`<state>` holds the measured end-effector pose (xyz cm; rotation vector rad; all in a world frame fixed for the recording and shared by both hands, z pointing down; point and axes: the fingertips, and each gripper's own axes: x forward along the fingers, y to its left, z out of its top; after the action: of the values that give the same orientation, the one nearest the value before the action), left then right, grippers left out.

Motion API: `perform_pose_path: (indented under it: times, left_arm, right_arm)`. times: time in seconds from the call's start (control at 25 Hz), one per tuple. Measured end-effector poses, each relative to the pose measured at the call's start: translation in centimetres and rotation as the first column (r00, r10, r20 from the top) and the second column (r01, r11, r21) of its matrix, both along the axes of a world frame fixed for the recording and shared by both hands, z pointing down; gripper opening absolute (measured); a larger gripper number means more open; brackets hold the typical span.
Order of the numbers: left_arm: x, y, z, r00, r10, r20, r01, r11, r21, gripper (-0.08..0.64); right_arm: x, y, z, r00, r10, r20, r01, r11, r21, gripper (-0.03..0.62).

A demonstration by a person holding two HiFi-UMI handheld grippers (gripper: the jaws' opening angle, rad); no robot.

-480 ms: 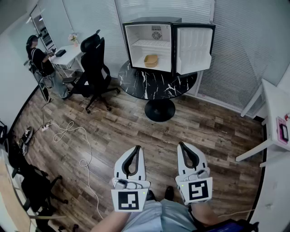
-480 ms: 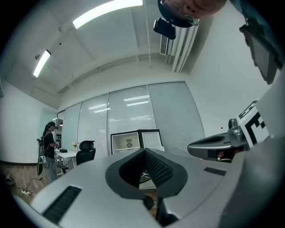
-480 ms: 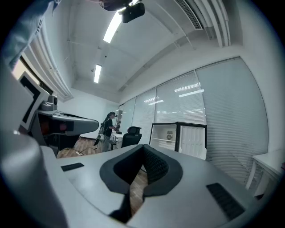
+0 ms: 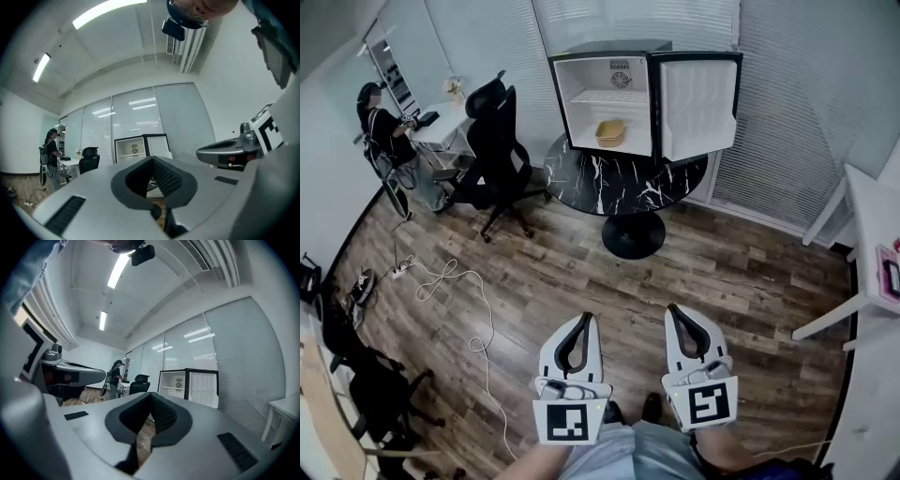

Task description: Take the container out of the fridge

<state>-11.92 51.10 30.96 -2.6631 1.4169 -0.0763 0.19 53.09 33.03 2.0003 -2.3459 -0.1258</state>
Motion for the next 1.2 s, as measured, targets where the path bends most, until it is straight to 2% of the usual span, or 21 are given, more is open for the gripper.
perform_pose_path:
  times: [0.2, 0.28, 0.4, 0.6, 0.72, 0.96, 1.2]
  left_arm:
    - [1.9, 0.1, 0.9, 0.999, 0.000, 0.033, 0.000, 1.000, 0.000, 0.014]
    - [2.2, 0.0, 1.6, 0.999, -0.009, 0.032, 0.010, 1.000, -0.024, 0.014]
    - [2.0, -0.9, 2.8, 0.999, -0.025, 0.043, 0.028, 0.997, -0.066, 0.014]
    - [1.1, -4.5, 3.9, 0.998, -0.058, 0.034, 0.061, 0.995, -0.084, 0.014]
    - [0.0, -7.7, 5.0, 0.996, -0.087, 0.007, 0.087, 0.990, -0.112, 0.014]
    - [-1.2, -17.3, 5.4, 0.995, -0.094, -0.035, 0.090, 0.990, -0.105, 0.014]
    - [-3.0, -26.6, 3.3, 0.994, -0.092, -0.059, 0.088, 0.994, -0.061, 0.014]
  right_arm:
    - [1.8, -0.3, 1.0, 1.000, -0.009, 0.024, 0.009, 1.000, -0.017, 0.012]
    - [2.2, -0.8, 1.7, 1.000, -0.012, 0.022, 0.013, 0.999, -0.032, 0.012]
    - [2.3, -2.0, 2.6, 0.999, -0.017, 0.031, 0.019, 0.998, -0.059, 0.012]
    - [2.3, -5.7, 4.5, 0.999, -0.028, 0.043, 0.033, 0.992, -0.121, 0.014]
    - [1.5, -8.8, 5.5, 0.998, -0.048, 0.033, 0.053, 0.988, -0.147, 0.014]
    - [0.1, -18.1, 6.2, 0.998, -0.066, -0.010, 0.063, 0.984, -0.165, 0.014]
    - [-1.3, -27.4, 3.8, 0.998, -0.048, -0.033, 0.044, 0.993, -0.108, 0.014]
